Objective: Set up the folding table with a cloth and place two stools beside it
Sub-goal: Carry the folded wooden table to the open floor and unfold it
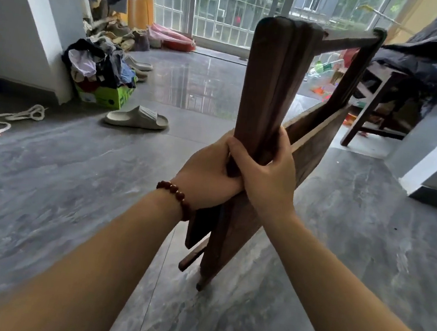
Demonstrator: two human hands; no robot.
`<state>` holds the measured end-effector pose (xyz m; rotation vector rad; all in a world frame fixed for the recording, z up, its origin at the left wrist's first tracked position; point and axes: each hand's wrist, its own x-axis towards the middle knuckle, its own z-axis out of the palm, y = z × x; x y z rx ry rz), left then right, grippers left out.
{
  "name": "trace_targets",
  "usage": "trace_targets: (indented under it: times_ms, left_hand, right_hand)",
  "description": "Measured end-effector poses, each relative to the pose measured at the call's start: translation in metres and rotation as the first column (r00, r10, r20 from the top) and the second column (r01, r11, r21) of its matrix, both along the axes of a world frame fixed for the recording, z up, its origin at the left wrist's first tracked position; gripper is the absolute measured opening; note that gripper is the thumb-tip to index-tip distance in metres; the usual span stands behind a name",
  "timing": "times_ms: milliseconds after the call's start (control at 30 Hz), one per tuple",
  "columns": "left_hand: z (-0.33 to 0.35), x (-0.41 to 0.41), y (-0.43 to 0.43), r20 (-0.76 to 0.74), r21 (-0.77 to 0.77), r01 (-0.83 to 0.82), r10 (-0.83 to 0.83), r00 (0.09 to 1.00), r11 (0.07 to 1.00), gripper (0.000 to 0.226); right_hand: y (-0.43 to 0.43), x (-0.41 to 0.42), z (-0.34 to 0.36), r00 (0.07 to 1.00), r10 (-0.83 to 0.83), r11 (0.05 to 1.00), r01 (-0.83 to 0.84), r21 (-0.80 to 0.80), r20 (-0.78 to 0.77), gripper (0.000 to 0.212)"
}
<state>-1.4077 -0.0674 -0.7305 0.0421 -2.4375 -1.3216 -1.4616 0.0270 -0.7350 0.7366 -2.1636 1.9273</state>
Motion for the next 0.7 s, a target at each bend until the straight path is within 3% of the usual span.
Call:
trace_targets:
  times_ms: [200, 367, 600, 700]
  left_hand:
    - [-0.002, -0.002, -0.007, -0.033, 0.09, 0.23, -0.228, 0.973, 0.969, 0.064]
    - [0.001, -0.001, 0.002, -0.065, 0.085, 0.296, -0.291, 0.954, 0.951, 0.064]
    - [-0.001, 0.005, 0.01, -0.103, 0.097, 0.246, -0.236, 0.966, 0.965, 0.058]
    - [-0.001, 0.008, 0.02, -0.094, 0.158, 0.189, -0.175, 0.98, 0.969, 0.058]
  right_hand:
    - [0.008, 0.008, -0.001, 0.993, -0.104, 0.995, 0.104, 0.004, -0.057, 0.05]
    - [0.025, 0.011, 0.004, 0.997, -0.066, 0.996, 0.068, 0.064, -0.028, 0.066]
    - [0.033, 0.012, 0.001, 1.0, -0.022, 0.994, 0.02, 0.106, 0.013, 0.061]
    - [0.03, 0.015, 0.0, 0.994, -0.097, 0.993, 0.093, 0.078, 0.053, 0.064]
